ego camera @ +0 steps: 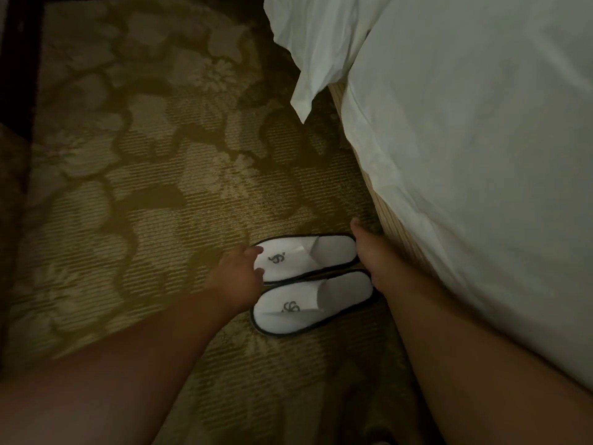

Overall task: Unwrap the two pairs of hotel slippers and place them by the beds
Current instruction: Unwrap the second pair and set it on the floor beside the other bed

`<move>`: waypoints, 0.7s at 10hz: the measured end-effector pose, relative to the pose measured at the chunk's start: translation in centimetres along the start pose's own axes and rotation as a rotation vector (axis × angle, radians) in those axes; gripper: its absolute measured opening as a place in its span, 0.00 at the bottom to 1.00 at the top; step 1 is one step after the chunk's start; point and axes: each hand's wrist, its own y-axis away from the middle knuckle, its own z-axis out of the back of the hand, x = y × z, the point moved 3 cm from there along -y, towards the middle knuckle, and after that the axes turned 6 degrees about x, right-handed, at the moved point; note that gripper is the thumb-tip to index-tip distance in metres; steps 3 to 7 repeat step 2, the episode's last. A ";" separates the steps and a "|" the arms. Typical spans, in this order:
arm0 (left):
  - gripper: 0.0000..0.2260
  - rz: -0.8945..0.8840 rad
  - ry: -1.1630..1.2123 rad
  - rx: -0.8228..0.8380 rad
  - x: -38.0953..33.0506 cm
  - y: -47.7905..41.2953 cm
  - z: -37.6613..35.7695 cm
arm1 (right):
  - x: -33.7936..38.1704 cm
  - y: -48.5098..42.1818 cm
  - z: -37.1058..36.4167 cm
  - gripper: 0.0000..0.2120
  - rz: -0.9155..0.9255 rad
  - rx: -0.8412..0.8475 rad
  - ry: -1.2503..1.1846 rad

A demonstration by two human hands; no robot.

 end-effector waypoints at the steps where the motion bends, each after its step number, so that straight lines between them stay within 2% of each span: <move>1: 0.21 -0.013 0.079 -0.022 -2.6 4.6 3.3 | -0.2 5.1 0.3 0.41 0.031 0.086 -0.045; 2: 0.20 0.045 0.135 -0.018 -4.2 9.9 8.1 | 0.3 11.7 1.9 0.37 0.096 0.149 -0.095; 7: 0.20 0.045 0.135 -0.018 -4.2 9.9 8.1 | 0.3 11.7 1.9 0.37 0.096 0.149 -0.095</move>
